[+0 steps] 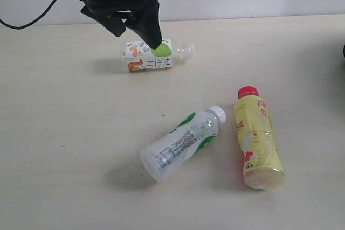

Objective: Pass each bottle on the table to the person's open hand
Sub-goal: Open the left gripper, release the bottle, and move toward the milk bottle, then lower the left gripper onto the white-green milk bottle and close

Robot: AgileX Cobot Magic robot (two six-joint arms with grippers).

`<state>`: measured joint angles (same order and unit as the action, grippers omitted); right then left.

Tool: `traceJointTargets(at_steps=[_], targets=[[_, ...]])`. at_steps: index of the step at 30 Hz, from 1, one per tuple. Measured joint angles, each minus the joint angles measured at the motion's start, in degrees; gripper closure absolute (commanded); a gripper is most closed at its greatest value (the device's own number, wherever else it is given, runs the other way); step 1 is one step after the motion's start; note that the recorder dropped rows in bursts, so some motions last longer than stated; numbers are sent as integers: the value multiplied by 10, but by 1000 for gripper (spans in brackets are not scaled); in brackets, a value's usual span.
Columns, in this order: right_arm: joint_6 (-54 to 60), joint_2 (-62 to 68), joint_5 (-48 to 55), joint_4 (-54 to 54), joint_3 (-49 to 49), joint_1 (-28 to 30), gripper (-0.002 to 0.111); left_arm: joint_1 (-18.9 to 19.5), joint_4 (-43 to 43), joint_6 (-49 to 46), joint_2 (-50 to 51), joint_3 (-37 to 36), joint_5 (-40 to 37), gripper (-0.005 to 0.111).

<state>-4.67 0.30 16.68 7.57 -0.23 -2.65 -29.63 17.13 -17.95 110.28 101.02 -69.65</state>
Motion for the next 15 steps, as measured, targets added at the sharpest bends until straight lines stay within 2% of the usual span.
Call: traceJointTargets(at_steps=[4, 15], targets=[[0, 0, 0, 0, 0, 0, 108, -39, -37, 0, 0, 0, -2, 21], [0, 0, 0, 0, 0, 0, 108, -142, -49, 3, 0, -14, -4, 21]])
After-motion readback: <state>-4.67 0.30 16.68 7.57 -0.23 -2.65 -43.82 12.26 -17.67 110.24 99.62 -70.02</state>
